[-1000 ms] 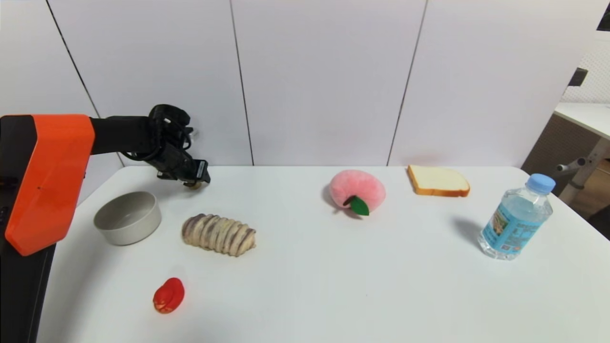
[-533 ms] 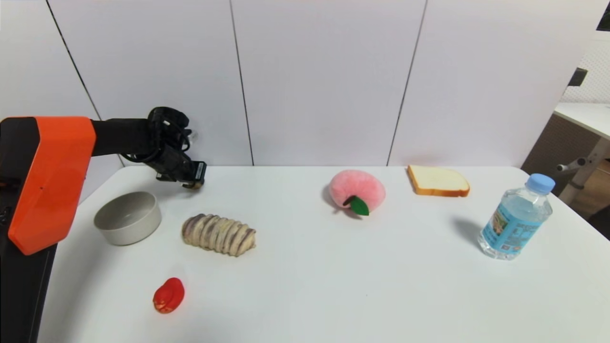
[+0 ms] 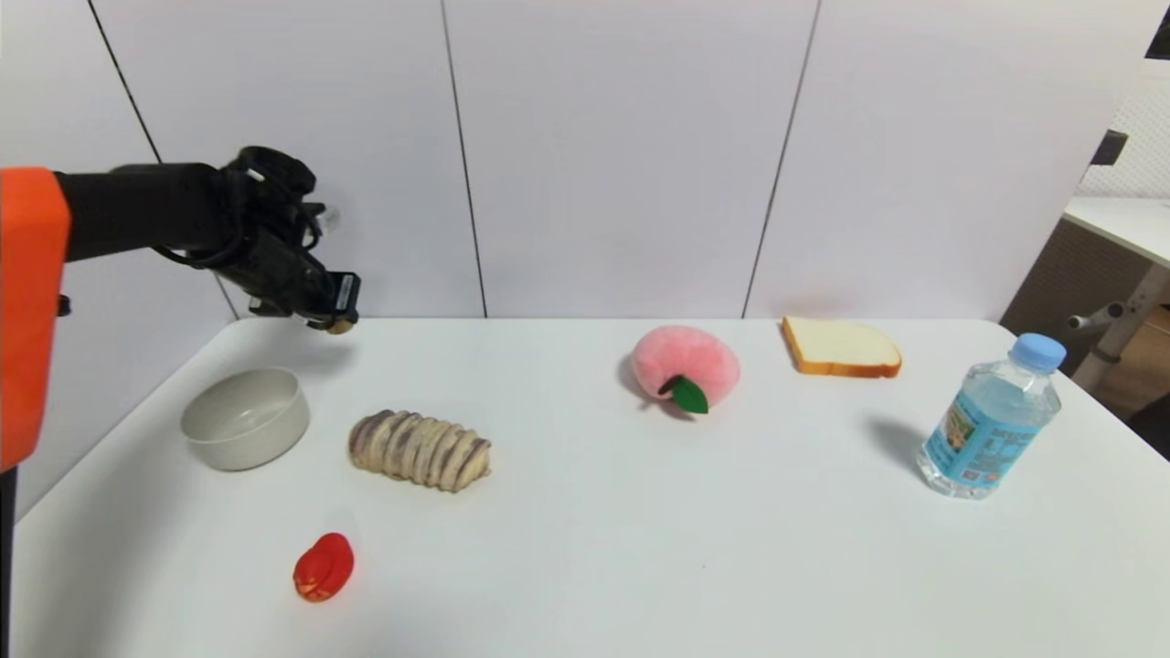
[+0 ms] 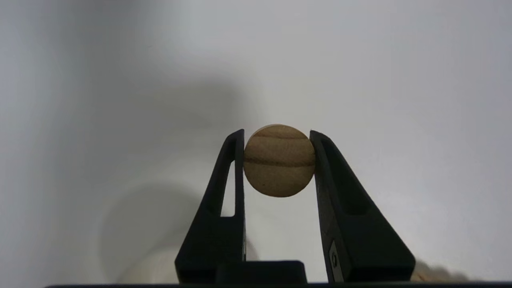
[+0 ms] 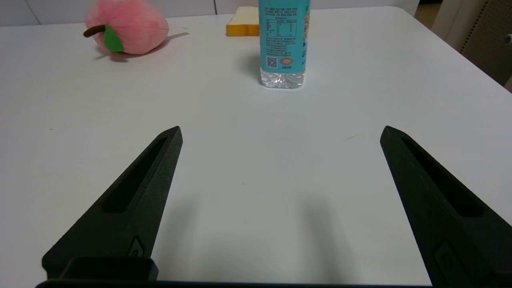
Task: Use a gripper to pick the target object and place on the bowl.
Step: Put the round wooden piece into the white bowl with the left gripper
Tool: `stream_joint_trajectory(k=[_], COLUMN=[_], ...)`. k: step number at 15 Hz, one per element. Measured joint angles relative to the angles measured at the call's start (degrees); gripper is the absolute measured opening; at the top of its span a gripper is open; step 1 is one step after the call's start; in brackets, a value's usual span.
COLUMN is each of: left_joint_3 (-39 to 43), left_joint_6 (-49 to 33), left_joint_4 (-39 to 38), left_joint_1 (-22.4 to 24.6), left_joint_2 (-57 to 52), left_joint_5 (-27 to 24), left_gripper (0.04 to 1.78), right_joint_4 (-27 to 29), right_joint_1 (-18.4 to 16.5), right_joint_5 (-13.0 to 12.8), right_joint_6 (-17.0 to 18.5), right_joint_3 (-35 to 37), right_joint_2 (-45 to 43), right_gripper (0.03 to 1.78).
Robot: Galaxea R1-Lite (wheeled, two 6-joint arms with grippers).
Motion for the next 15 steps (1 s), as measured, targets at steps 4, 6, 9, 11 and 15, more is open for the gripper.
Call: stream_joint_trajectory(k=[4,6,9,11,15], left_joint_3=[1.84,4.38,12.07,16.96,26.71], left_joint_6=[-1.49,-1.89,-2.95,-4.38,-4.84], left_joint_4=[9.62,13.03,12.81,11.39,3.44], left_joint_1=[1.62,2.28,2.72,2.91,3.25], left_joint_2=[-11.50,-15.69,-19.74,-21.07,-21.44], left_joint_5=[5.95,7.25,9.78,10.58,10.69], left_gripper=[0.51,0.51,0.51,0.51,0.51], right_joint_4=[0.00,0.00,0.00,0.00,0.00], right_joint_1=[0.00,-0.02,-0.02,-0.02,-0.02], right_joint_5=[-0.02,0.00,-0.02,-0.02,-0.02], right_joint_6=[0.00,0.00,-0.05,0.00,0.00], right_joint_3=[0.00,0.00,0.00,0.00,0.00], right_joint_2=[0.00,0.00,0.00,0.00,0.00], right_gripper=[1.71,1.71,1.71,1.71,1.71])
